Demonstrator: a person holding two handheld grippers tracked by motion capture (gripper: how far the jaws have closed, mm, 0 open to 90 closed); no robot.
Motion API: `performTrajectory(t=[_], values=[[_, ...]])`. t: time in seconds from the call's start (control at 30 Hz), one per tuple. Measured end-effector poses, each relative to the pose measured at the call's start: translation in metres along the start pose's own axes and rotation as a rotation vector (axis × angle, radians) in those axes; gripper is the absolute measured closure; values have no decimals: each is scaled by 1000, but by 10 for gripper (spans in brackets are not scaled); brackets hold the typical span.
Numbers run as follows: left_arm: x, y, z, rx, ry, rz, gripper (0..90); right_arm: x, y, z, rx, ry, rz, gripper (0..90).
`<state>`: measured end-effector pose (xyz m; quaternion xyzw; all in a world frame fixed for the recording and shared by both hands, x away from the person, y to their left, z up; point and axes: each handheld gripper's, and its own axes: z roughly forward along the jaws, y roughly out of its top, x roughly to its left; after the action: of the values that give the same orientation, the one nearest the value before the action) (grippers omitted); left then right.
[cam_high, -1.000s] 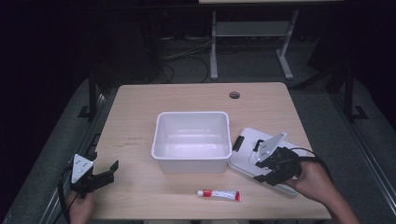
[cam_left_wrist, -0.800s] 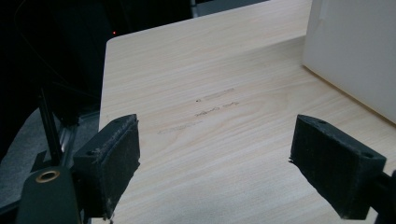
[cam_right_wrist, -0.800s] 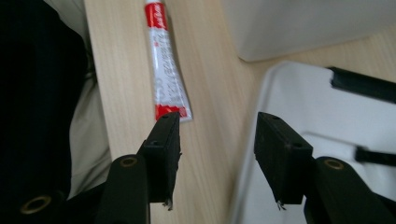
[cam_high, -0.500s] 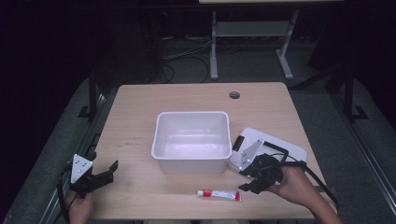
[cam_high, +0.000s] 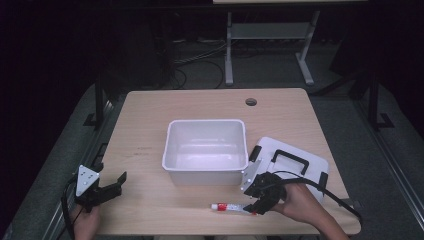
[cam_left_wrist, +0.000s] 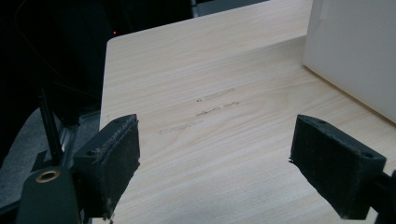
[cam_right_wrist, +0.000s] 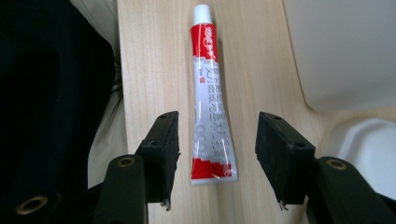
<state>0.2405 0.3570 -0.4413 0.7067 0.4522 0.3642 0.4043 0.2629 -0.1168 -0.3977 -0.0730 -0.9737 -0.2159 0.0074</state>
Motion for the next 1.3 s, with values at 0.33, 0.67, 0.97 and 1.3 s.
performTrajectory(t=[0.33, 0.67, 0.97, 1.3], values=[[2, -1, -2, -7, 3, -3, 149, 1, 19, 16, -4, 29, -37, 487], [2, -1, -2, -4, 6, -3, 149, -1, 20, 37, 30, 38, -31, 493], [2, -1, -2, -5, 6, -6, 149, -4, 21, 46, 35, 43, -35, 549], [3, -1, -2, -6, 5, -6, 149, -3, 22, 55, 55, 48, -52, 632]])
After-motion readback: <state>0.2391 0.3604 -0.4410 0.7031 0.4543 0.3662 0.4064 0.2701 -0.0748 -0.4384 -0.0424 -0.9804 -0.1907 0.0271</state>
